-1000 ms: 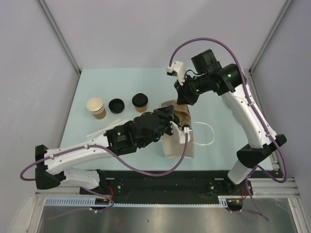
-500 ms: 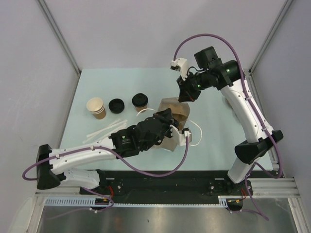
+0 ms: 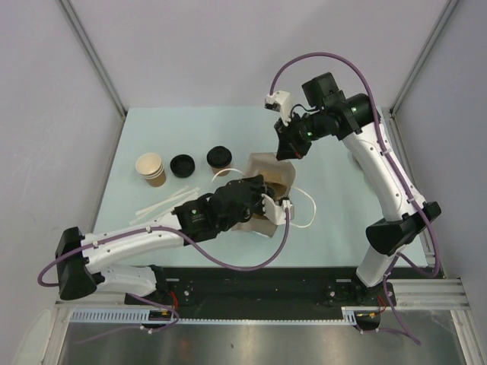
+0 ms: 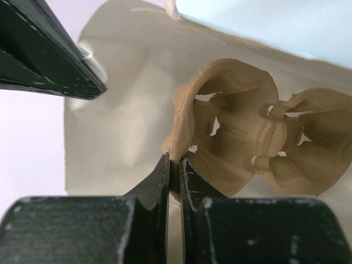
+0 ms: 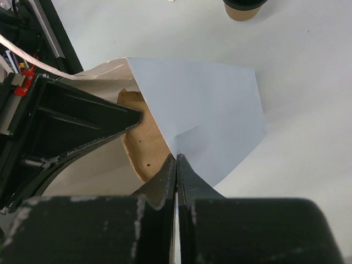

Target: Pack the takeout coffee

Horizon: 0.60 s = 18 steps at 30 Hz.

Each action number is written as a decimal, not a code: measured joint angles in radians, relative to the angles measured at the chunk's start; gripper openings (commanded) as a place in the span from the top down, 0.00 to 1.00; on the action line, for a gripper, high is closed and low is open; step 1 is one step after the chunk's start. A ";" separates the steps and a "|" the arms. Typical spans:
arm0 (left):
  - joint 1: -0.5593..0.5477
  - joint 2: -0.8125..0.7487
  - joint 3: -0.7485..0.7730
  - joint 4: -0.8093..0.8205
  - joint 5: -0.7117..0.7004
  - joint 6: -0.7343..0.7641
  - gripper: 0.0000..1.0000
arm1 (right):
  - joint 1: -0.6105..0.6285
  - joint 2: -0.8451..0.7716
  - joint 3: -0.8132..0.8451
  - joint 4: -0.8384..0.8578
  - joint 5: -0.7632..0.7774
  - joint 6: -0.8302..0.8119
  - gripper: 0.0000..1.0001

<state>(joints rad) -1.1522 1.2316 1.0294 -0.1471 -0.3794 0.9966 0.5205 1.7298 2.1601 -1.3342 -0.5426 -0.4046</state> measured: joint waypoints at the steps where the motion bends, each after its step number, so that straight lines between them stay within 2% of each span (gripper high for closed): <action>1: 0.006 0.000 0.000 -0.006 0.010 -0.005 1.00 | 0.000 0.000 0.000 0.000 -0.002 -0.002 1.00; 18: 0.113 0.087 0.094 -0.190 0.166 -0.125 1.00 | 0.004 0.022 0.015 0.000 -0.016 -0.019 1.00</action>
<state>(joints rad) -1.0397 1.3186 1.1236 -0.3370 -0.2131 0.8719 0.5243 1.7515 2.1754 -1.3338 -0.5587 -0.4240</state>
